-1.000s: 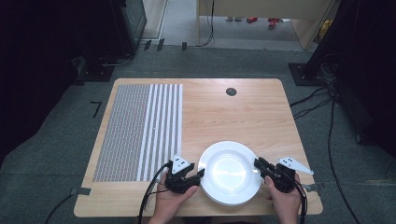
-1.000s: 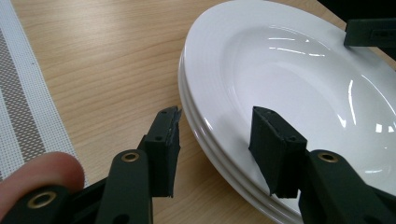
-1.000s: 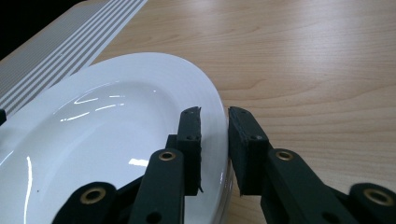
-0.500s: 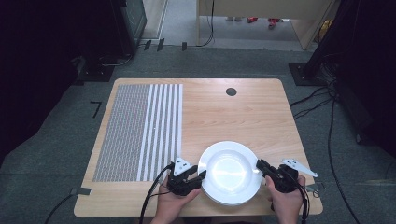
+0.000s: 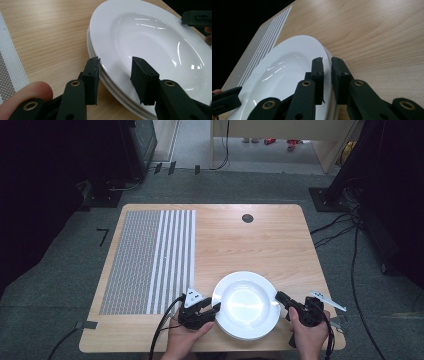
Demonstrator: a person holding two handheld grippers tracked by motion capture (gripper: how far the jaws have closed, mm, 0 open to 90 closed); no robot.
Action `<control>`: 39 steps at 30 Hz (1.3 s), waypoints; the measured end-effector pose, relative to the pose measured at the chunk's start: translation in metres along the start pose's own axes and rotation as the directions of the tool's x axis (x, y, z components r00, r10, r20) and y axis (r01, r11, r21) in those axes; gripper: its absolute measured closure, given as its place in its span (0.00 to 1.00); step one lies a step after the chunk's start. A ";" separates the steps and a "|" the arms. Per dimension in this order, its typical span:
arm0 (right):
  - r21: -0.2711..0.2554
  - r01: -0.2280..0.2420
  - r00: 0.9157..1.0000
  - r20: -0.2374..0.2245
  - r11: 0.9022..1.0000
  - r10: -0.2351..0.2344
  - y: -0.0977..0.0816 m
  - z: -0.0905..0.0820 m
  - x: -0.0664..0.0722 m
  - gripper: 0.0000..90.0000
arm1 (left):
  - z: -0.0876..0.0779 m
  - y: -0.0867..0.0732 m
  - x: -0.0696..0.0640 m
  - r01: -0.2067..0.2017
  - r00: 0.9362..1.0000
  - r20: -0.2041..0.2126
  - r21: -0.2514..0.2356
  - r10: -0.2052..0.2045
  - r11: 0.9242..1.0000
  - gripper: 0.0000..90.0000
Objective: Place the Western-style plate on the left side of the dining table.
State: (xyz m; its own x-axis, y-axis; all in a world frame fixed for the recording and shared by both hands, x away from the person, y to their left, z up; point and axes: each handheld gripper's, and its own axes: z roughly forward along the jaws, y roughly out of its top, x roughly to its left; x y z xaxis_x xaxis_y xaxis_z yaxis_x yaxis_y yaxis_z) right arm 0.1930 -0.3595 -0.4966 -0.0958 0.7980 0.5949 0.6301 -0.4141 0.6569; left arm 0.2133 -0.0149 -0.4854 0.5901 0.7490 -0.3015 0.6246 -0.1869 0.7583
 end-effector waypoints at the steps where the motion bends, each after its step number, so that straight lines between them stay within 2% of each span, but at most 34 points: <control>1: 0.001 0.001 1.000 0.001 1.000 -0.001 0.000 0.000 0.000 0.91 | 0.000 0.000 0.001 0.003 1.000 0.006 -0.001 -0.003 1.000 0.66; 6: 0.003 -0.006 1.000 0.003 1.000 0.006 -0.001 0.001 0.000 0.93 | 0.000 0.000 0.003 0.013 1.000 0.019 0.003 -0.013 1.000 0.67; 12: -0.024 -0.029 0.998 -0.047 0.999 0.028 0.001 -0.002 -0.001 0.93 | 0.002 -0.002 0.003 0.013 1.000 0.020 0.010 -0.013 1.000 0.65; 17: -0.025 -0.046 0.997 -0.062 0.999 0.044 0.000 0.000 -0.001 0.92 | 0.002 -0.002 0.003 0.017 1.000 0.021 0.010 -0.017 1.000 0.64; 23: -0.037 -0.034 0.997 -0.069 0.999 0.031 -0.001 0.000 -0.001 0.92 | 0.004 -0.002 0.005 0.040 0.998 0.041 0.021 -0.041 0.999 0.60; 32: -0.058 -0.048 0.990 -0.135 0.997 0.040 0.000 0.000 0.000 0.92 | 0.004 -0.002 0.007 0.061 0.996 0.058 0.023 -0.062 0.998 0.59; 35: -0.056 -0.057 0.985 -0.165 0.997 0.047 0.000 0.001 0.000 0.91 | 0.003 -0.003 0.007 0.064 0.996 0.064 0.019 -0.065 0.998 0.59; 39: -0.054 -0.055 0.984 -0.173 0.997 0.045 -0.002 0.003 0.000 0.91 | 0.003 -0.003 0.008 0.062 0.996 0.067 0.016 -0.063 0.998 0.59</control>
State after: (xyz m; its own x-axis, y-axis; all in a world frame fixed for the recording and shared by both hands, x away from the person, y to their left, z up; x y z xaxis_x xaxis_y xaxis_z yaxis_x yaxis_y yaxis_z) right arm 0.1944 -0.3573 -0.4988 -0.1995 0.6905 0.6953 0.5922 -0.4804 0.6470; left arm 0.2176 -0.0106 -0.4918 0.5825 0.7150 -0.3865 0.6680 -0.1502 0.7288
